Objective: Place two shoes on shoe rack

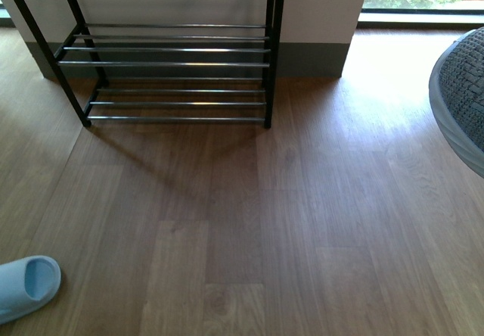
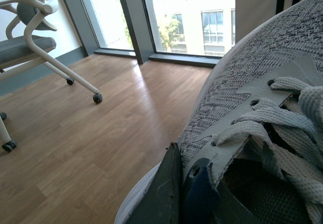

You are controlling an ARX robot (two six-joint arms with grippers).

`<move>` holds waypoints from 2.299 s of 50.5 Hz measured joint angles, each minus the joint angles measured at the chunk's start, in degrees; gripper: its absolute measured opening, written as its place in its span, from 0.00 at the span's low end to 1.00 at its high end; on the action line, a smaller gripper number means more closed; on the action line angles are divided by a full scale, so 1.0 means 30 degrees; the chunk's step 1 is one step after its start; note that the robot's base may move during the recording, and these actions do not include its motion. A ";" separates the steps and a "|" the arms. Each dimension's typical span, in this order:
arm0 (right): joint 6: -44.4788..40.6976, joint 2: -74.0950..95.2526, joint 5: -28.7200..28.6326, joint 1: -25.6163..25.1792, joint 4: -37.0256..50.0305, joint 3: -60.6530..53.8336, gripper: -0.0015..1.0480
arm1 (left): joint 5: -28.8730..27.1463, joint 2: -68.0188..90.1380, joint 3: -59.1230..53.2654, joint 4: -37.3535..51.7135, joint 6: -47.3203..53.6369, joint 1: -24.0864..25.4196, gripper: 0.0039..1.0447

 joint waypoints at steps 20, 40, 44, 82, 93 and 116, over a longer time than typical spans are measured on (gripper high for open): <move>0.0000 0.0000 -0.0102 0.0000 0.0000 0.0000 0.01 | -0.0058 0.0000 0.0000 0.0000 0.0000 0.0000 0.01; 0.0000 0.0000 -0.0109 0.0000 0.0000 0.0000 0.01 | -0.0036 0.0007 0.0000 0.0000 0.0000 0.0000 0.01; 0.0000 0.0007 -0.0117 0.0000 0.0000 0.0000 0.01 | -0.0036 0.0007 0.0000 0.0000 0.0000 0.0000 0.01; 0.0000 0.0007 0.0022 -0.0007 0.0000 0.0000 0.01 | -0.0015 0.0022 0.0000 0.0000 0.0000 0.0000 0.01; 0.0007 0.0007 -0.0211 0.0000 0.0000 0.0000 0.01 | -0.0124 0.0022 0.0000 0.0000 0.0000 0.0000 0.01; 0.0000 0.0007 -0.0058 0.0000 0.0000 0.0000 0.01 | -0.0044 0.0022 0.0000 0.0000 0.0000 0.0000 0.01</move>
